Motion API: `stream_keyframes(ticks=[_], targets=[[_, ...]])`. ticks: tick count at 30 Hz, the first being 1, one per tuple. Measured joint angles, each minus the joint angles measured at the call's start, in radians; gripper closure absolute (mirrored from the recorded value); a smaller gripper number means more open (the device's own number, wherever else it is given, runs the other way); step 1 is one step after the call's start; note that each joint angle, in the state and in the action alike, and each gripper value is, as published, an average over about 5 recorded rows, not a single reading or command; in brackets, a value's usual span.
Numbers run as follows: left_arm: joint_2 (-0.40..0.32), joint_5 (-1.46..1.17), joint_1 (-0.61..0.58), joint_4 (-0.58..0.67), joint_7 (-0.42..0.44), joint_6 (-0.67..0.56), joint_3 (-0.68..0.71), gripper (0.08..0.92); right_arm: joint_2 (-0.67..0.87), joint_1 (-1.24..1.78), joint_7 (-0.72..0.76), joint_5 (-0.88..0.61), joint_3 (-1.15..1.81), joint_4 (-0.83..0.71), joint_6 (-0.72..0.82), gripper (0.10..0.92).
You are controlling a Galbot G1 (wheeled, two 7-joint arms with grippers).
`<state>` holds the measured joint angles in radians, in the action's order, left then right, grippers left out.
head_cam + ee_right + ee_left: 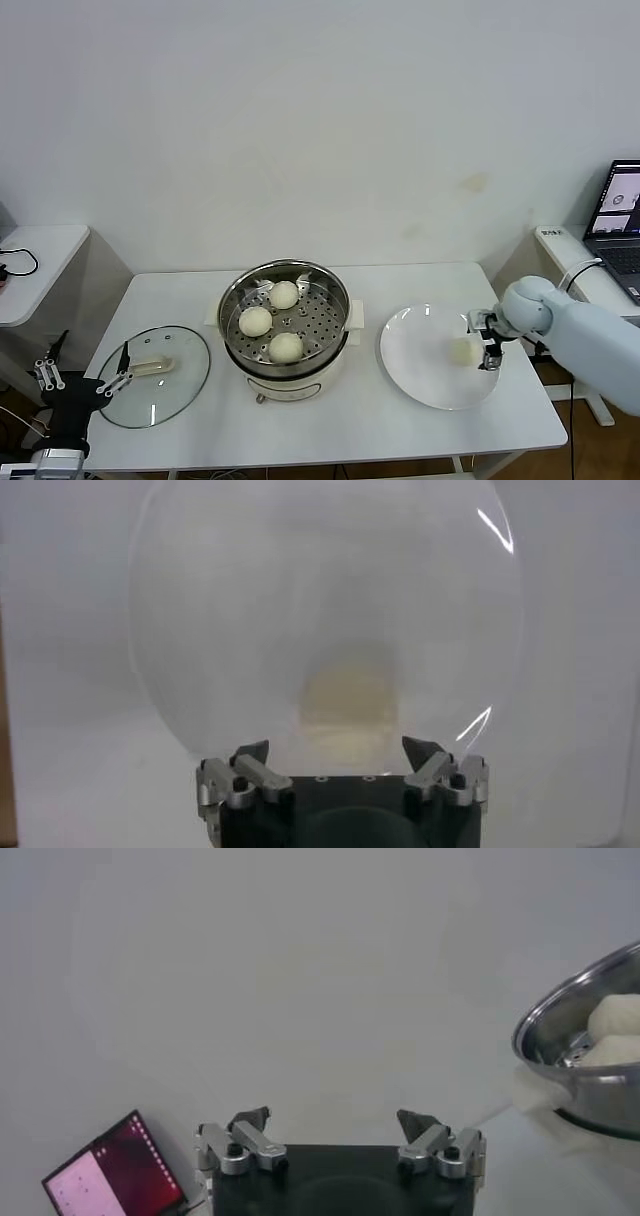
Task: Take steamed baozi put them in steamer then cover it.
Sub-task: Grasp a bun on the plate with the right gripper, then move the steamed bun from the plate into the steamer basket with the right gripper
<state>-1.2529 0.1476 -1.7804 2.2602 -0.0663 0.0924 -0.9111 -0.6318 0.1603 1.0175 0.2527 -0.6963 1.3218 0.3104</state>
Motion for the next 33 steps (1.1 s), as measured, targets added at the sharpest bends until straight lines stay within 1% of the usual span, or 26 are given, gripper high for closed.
stream_keyframes(ticks=[14, 26, 33], targets=[[-0.005, 0.000, -0.002, 0.003, -0.001, -0.001, -0.002, 0.177, -0.046, 0.018, -0.016, 0.017, 0.018, -0.046, 0.010, 0.314], [-0.002, -0.002, 0.004, 0.003, -0.001, -0.001, -0.002, 0.177, -0.013, -0.019, 0.007, -0.003, -0.001, -0.022, 0.017, 0.408], [0.005, -0.002, 0.011, 0.007, -0.001, -0.001, -0.002, 0.177, 0.025, -0.093, 0.018, -0.050, -0.047, 0.024, 0.037, 0.418]])
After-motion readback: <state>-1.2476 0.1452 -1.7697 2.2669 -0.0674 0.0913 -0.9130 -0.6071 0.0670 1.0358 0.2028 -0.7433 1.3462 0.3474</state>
